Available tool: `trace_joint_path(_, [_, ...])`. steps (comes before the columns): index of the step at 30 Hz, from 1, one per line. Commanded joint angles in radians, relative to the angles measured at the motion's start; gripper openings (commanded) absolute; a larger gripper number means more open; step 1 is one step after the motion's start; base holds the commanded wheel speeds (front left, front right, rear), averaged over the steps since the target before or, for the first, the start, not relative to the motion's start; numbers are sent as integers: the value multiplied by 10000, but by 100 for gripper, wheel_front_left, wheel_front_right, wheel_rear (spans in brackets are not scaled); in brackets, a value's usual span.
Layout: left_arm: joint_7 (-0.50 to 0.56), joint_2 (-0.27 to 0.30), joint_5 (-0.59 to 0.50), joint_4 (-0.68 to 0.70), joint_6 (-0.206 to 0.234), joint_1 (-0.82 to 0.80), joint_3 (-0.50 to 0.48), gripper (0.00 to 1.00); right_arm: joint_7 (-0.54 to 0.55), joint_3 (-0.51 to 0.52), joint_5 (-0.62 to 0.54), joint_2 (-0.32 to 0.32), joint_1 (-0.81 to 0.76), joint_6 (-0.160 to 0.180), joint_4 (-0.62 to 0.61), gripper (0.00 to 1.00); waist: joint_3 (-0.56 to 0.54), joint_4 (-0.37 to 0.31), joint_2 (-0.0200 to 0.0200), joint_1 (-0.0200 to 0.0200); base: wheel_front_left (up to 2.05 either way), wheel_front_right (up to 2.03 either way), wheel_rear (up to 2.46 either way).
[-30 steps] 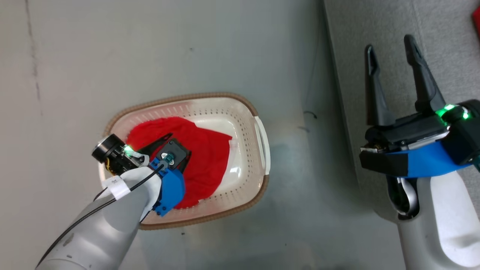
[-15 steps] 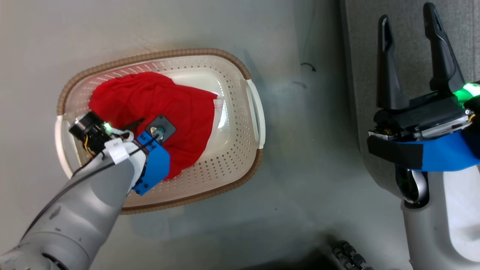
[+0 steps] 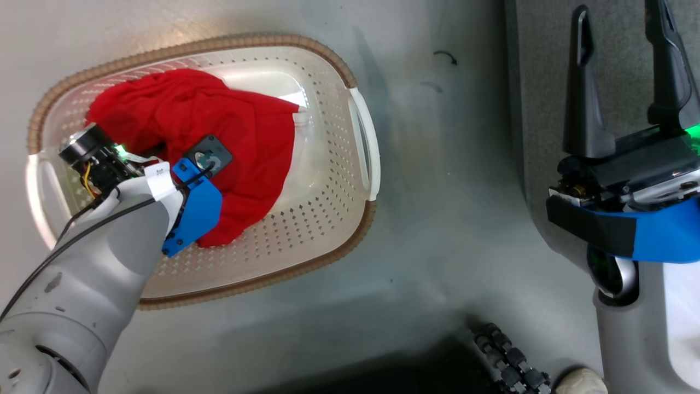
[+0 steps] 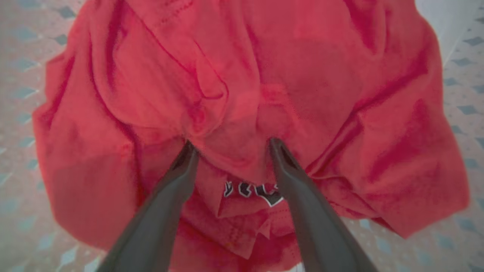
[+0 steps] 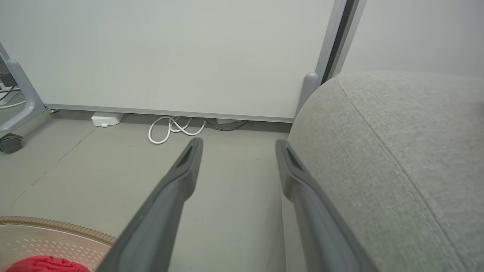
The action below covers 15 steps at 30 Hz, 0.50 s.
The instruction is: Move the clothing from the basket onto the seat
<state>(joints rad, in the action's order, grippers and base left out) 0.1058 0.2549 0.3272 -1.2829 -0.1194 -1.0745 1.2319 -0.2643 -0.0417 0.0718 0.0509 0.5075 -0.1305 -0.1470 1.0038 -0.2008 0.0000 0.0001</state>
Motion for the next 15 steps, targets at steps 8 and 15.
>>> trace_joint_path(8, [55, -54, 150, -51, 210, -315, -59, 100, -3, 58, -79, -8, -149, -5, -438, 100, 601, -149, 0, -1, 0, 0, 0])
trace_joint_path(15, [-184, -434, 219, -58, 422, -458, -55, 4, -3, -25, -82, -8, -229, -5, -570, 100, 738, -97, 0, -1, 0, 0, 0])
